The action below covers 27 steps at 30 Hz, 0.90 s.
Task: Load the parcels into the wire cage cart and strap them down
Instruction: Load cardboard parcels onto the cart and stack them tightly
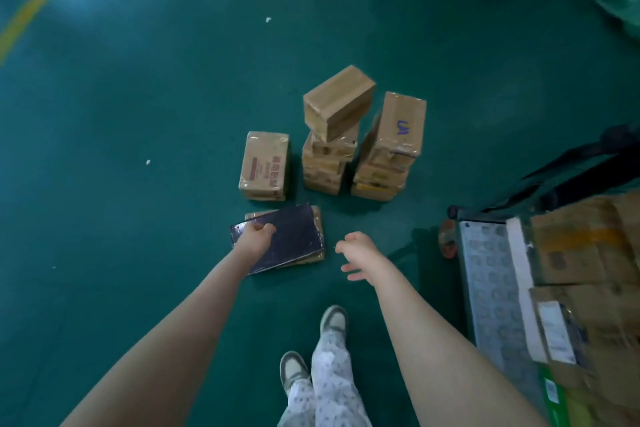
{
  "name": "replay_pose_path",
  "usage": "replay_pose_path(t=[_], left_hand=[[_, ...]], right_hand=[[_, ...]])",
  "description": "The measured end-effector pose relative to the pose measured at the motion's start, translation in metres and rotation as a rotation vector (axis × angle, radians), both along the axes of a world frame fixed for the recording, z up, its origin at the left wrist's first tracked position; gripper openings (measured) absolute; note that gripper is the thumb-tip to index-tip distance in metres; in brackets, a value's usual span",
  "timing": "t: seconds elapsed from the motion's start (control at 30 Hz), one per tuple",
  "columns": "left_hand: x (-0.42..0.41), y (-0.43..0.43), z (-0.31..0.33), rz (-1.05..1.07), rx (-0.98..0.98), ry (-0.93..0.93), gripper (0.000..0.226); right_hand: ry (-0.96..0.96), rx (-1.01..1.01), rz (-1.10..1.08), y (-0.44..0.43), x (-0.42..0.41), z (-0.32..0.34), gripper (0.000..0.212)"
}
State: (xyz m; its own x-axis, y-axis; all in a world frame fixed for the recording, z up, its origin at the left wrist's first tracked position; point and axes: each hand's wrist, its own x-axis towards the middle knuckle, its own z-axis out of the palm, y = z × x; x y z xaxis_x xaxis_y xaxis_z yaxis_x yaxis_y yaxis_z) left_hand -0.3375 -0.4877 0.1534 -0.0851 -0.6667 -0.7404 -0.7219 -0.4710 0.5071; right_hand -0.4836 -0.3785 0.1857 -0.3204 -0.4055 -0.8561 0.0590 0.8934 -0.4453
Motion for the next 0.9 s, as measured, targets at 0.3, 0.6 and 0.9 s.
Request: replay_pose_path(t=[0.3,0.6,0.9], left_hand=[[-0.002,-0.06,-0.103,0.027,0.045,-0.104,0.045],[0.012,-0.098,-0.214,0.107,0.113,-0.162,0.045],[0.017,-0.208,-0.34,0.147,0.032,-0.128,0.049]], right_hand=[[-0.005,0.067,0.076,-0.074,-0.011,-0.117,0.04],[-0.001,0.146,0.199,-0.128,-0.01,-0.24,0.04],[0.085,0.084,0.172,-0.23,-0.008,-0.376,0.031]])
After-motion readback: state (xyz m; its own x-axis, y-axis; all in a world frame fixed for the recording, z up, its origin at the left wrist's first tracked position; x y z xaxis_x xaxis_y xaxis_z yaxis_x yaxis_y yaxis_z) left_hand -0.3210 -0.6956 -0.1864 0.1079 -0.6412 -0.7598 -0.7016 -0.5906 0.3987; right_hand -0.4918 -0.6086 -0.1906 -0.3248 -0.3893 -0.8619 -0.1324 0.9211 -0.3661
